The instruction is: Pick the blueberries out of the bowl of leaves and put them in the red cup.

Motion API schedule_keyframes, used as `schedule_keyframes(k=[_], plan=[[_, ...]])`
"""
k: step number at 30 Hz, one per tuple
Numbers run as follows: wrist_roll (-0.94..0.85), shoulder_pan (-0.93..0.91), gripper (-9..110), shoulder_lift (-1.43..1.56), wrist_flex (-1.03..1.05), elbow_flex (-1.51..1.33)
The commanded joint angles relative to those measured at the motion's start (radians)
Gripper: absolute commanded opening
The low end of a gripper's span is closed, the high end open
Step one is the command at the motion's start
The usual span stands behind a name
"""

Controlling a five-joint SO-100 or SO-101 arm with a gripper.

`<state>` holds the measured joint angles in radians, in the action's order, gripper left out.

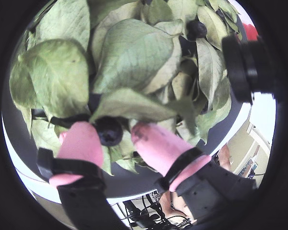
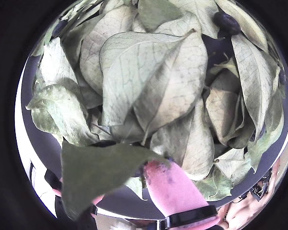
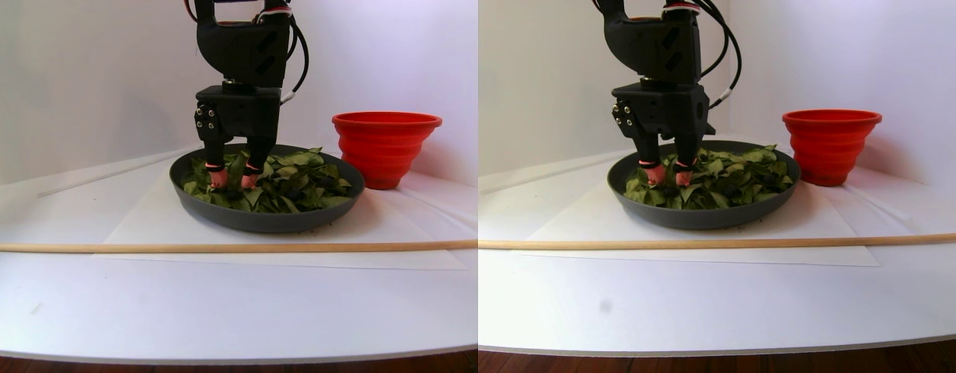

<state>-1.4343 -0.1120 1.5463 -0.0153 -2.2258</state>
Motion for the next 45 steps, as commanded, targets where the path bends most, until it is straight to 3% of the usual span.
schedule_keyframes(k=[1, 45], plan=[[0.006, -0.006, 15, 0.006, -0.020, 0.006], [-0.009, -0.006, 14, -0.089, -0.097, 0.014]])
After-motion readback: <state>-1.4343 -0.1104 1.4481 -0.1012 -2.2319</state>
